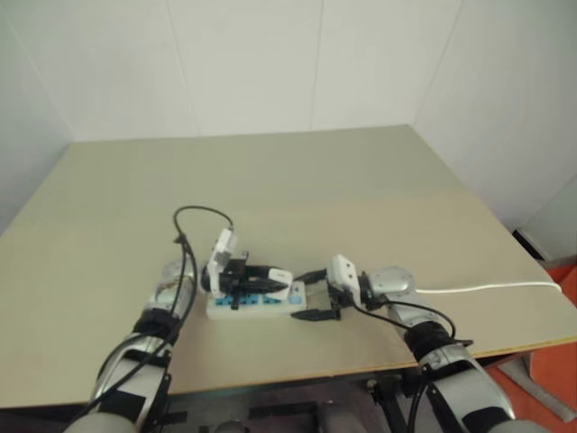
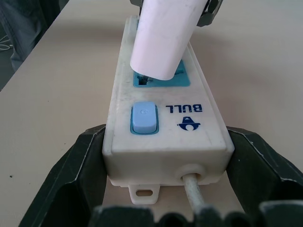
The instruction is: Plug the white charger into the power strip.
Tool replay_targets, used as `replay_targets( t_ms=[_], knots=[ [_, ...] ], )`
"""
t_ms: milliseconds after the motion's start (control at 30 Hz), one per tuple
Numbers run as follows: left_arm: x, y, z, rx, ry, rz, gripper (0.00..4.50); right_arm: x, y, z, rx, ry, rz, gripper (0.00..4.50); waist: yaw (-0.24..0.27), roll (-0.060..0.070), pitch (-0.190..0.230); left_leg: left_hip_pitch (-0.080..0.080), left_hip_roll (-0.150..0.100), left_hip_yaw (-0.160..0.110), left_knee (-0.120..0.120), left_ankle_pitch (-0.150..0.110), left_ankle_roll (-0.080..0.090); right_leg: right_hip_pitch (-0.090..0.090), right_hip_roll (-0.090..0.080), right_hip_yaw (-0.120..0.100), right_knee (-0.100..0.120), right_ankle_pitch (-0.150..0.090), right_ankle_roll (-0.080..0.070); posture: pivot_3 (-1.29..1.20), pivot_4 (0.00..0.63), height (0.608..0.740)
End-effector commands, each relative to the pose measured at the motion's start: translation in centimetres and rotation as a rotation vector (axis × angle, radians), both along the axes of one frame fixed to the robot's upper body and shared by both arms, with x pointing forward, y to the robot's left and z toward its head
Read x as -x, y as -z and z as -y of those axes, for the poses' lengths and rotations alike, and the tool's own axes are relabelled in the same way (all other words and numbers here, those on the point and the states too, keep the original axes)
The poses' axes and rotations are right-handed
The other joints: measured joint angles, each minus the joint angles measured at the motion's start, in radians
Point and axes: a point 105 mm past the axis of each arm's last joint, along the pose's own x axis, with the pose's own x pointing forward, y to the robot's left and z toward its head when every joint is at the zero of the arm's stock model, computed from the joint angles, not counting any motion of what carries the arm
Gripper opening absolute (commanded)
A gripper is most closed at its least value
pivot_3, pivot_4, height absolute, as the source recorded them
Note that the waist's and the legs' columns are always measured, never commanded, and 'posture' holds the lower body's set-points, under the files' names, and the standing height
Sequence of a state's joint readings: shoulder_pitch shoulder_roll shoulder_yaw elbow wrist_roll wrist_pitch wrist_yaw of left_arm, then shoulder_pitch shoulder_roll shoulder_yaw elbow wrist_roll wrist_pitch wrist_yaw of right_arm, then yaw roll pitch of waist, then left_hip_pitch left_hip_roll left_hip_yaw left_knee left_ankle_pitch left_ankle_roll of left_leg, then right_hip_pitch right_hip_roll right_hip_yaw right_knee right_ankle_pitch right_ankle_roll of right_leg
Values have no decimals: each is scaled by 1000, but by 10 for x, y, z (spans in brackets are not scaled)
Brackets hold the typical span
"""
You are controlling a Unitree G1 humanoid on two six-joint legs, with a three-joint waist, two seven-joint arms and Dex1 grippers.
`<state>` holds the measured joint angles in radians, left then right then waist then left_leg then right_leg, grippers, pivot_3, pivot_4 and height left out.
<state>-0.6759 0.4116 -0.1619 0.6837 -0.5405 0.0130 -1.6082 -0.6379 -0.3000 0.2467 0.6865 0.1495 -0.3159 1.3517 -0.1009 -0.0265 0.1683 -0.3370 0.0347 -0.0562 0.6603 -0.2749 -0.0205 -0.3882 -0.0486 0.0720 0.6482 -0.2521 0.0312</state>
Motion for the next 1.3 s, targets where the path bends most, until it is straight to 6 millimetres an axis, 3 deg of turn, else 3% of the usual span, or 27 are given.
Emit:
replay_targets(
  t_ms=[33, 567, 1300],
  knots=[
    [-1, -8, -3, 4, 5, 39, 994, 11, 22, -7, 76, -44, -52, 3434, 0, 0, 0, 0, 0, 0, 0, 0, 0, 0, 0, 0, 0, 0, 0, 0, 150, 740],
    [4, -3, 0, 28, 13, 20, 994, 10, 24, -5, 88, -32, -50, 3434, 0, 0, 0, 0, 4, 0, 0, 0, 0, 0, 4, 0, 0, 0, -1, 0, 150, 740],
    [8, 12, -14, -43, -24, 47, 994, 8, 25, -5, 87, -20, -39, 3434, -2, 0, 0, 1, 6, 0, -1, 0, 1, 0, 6, 0, -1, 0, -1, 0, 150, 740]
  ],
)
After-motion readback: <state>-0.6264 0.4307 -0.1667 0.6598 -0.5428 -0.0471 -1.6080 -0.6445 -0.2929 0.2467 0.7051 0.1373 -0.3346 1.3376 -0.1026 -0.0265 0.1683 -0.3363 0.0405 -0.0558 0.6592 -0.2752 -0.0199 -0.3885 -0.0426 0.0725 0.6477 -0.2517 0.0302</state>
